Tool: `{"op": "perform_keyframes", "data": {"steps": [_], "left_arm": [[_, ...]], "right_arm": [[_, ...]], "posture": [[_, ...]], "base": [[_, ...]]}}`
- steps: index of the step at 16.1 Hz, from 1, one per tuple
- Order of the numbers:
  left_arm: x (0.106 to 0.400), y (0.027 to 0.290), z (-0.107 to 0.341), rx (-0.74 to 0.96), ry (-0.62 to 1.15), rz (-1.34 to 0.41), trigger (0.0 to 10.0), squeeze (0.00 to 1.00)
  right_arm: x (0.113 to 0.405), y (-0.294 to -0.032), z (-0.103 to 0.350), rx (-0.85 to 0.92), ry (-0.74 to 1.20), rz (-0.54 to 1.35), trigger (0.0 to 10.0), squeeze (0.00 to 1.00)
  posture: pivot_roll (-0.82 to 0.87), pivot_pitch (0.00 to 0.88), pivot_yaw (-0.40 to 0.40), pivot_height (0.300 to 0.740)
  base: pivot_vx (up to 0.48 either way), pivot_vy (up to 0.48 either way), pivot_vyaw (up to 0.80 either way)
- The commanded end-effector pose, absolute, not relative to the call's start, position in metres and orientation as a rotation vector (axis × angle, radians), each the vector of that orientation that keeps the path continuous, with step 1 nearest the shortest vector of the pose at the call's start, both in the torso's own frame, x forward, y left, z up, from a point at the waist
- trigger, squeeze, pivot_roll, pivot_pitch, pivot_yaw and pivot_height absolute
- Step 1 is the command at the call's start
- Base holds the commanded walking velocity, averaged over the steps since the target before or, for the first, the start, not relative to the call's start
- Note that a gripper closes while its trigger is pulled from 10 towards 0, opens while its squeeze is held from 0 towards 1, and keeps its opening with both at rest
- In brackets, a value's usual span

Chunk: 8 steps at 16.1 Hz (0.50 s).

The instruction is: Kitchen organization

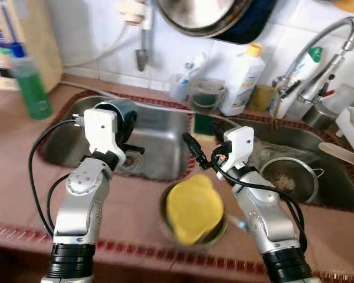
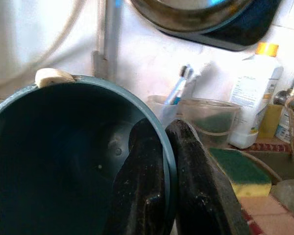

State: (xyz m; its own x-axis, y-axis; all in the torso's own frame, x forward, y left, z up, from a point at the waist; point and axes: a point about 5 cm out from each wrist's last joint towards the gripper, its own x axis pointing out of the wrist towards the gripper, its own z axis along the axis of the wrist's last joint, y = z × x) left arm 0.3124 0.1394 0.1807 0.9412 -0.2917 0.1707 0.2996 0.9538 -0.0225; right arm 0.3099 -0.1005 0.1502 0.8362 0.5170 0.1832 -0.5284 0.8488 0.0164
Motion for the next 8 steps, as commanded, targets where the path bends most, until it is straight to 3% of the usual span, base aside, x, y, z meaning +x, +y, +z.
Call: {"op": "perform_keyframes", "data": {"steps": [1, 6, 8], "left_arm": [[0.312, 0.129, 0.184, -0.055, -0.175, -0.331, 10.0, 0.0], [0.318, 0.138, 0.174, -0.008, -0.097, -0.254, 10.0, 0.0], [0.323, 0.146, 0.166, 0.101, -0.028, -0.232, 10.0, 0.0]], "right_arm": [[0.309, -0.11, 0.151, 0.059, -0.173, 0.528, 10.0, 0.0], [0.304, -0.111, 0.145, 0.062, -0.114, 0.541, 10.0, 0.0], [0.297, -0.115, 0.143, 0.015, -0.095, 0.575, 10.0, 0.0]], "posture": [[0.02, 0.0, -0.118, 0.74], [0.01, 0.0, -0.109, 0.74], [0.0, 0.0, -0.105, 0.74]], "base": [[0.307, 0.0, 0.0], [0.0, 0.0, 0.0], [0.0, 0.0, 0.0]]}}
